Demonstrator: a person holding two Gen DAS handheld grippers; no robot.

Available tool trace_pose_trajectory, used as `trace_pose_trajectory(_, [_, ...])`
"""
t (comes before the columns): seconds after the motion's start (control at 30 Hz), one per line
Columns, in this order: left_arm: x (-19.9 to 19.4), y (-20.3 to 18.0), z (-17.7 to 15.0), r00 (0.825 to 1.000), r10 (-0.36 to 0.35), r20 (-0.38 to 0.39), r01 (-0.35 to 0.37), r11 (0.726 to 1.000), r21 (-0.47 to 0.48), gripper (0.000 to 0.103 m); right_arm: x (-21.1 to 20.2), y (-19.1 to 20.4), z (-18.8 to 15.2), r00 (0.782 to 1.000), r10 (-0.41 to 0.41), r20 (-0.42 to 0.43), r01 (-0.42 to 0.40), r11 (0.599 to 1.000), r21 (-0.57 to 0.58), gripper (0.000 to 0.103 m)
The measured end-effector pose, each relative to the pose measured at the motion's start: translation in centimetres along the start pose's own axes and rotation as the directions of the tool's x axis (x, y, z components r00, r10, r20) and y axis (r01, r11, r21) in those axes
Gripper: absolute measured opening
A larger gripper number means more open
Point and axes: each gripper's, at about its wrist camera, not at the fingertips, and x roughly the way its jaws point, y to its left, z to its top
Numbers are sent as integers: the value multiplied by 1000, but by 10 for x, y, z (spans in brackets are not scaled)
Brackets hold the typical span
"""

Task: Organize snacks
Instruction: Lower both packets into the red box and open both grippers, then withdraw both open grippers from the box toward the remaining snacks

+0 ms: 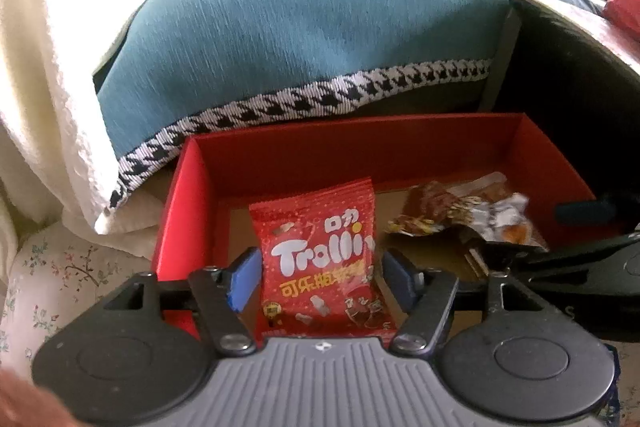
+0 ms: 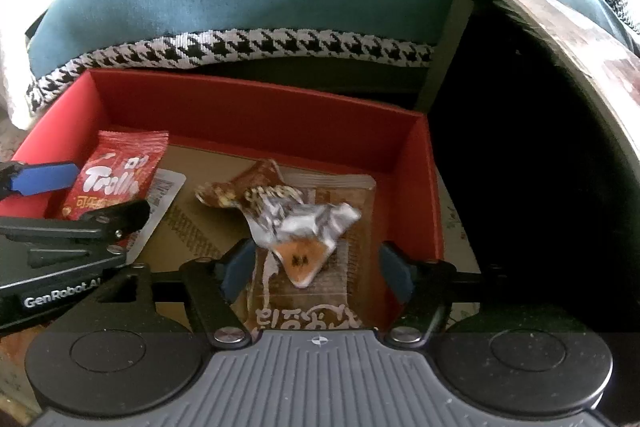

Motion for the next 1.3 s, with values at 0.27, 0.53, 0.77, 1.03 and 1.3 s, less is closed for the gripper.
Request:
trace_pose_trajectory(0.27, [-13, -1, 2, 1000, 3, 20, -3, 1000, 14, 62, -9, -2, -2, 1000, 3, 13, -3, 1000, 2, 76])
trace_pose_trajectory(0.53, [-24, 1, 4, 999, -5, 33, 5, 1000, 5, 63, -15, -4, -7, 1000, -4, 16, 4, 1000, -10, 79])
trace_pose_trajectory(0.77, [-46, 21, 10, 998, -13, 65, 17, 998, -66, 65, -27, -3, -9, 1000, 16, 19, -16, 1000, -9, 80])
trace_pose_trajectory(1.03, [-66, 51, 0, 997, 28, 73, -19, 991, -130, 65, -47, -1, -14, 990, 133, 49, -134, 990, 32, 80])
trace_pose_trajectory(1.3, [-86, 86, -28, 998, 58, 16, -53, 977, -207, 68, -74, 1, -26, 986, 140, 91, -140, 990, 3, 83])
